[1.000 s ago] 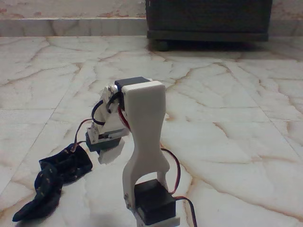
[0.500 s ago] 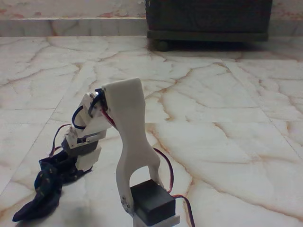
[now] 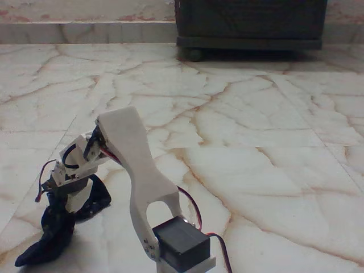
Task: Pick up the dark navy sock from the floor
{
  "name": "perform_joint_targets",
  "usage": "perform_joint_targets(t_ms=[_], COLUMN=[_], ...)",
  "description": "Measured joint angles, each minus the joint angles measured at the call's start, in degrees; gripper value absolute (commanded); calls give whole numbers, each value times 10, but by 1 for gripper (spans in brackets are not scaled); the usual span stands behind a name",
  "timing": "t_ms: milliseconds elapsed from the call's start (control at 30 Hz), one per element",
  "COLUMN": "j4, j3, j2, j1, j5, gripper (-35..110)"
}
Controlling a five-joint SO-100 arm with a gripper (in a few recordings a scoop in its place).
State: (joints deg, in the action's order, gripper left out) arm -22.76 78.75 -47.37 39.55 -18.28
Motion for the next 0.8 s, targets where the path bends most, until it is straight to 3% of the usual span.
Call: perform_joint_targets(t_ms=[333, 800], j4=[1, 35], j3=[-148, -172], j2=[140, 185], j1=[12, 20], j5=[-22, -47], gripper=[9, 0])
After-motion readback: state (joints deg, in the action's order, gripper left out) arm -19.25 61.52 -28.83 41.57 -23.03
